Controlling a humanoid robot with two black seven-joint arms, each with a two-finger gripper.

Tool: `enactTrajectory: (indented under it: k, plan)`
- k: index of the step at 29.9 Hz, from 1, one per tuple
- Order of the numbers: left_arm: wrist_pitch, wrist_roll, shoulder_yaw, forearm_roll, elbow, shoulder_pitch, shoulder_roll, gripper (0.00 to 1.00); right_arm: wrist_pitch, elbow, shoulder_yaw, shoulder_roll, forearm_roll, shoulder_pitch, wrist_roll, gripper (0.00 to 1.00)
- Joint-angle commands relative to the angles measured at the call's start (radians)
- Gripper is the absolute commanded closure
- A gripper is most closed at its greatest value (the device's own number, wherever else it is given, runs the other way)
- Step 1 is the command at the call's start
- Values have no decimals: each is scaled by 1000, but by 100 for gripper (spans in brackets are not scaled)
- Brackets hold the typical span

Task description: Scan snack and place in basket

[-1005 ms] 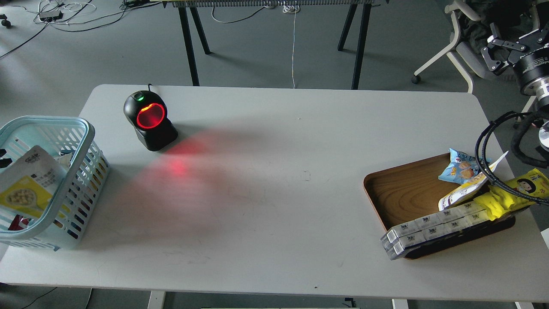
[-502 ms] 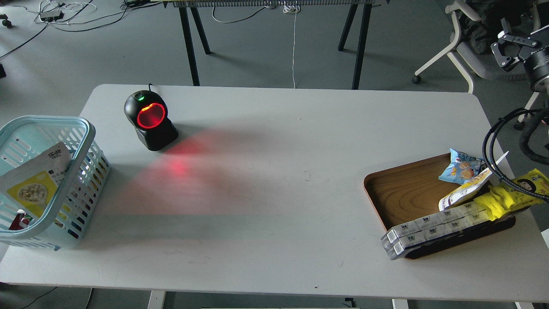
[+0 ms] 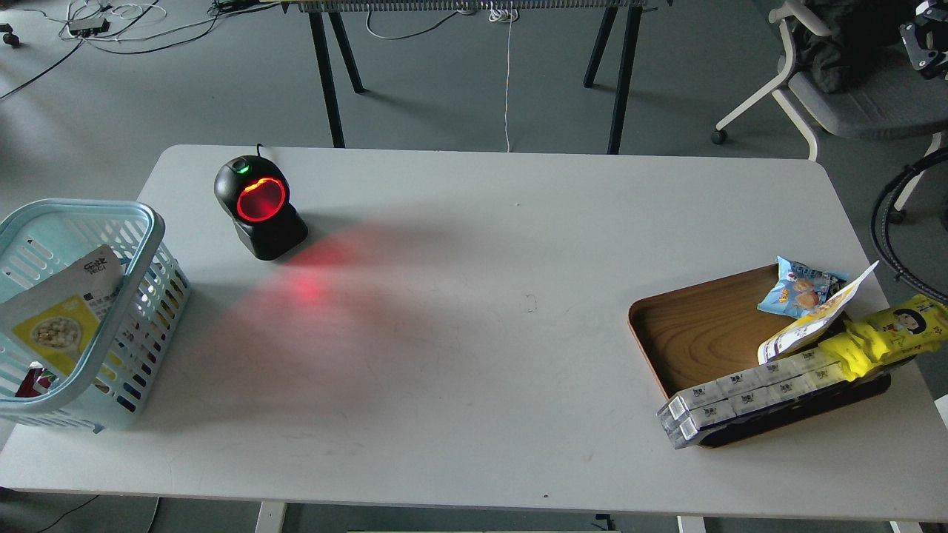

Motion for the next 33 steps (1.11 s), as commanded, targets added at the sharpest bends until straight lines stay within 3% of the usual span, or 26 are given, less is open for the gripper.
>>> enactTrajectory:
  k: [1, 8, 13, 18, 22, 27, 33]
  plan:
    - [-5, 70, -60, -137, 108, -1, -163, 1, 0, -7, 58, 2, 0, 3, -7, 1]
    - [-18, 73, -147, -319, 368, -1, -445, 1, 0, -7, 126, 5, 1, 1, -52, 1]
    - [-80, 79, -235, -411, 505, 6, -585, 1, 0, -7, 183, 25, 3, -6, -81, 1]
    - [-120, 136, -243, -518, 645, 8, -680, 1, 0, -9, 184, 41, 9, -9, -87, 1]
    - [-136, 156, -243, -615, 751, 13, -755, 1, 0, -9, 187, 48, 12, -9, -145, 1]
    - [-136, 234, -243, -665, 814, 28, -863, 1, 0, -9, 203, 61, 14, -25, -155, 1]
    - [-136, 227, -243, -672, 812, 51, -938, 1, 0, -6, 262, 92, 14, -71, -156, 1]
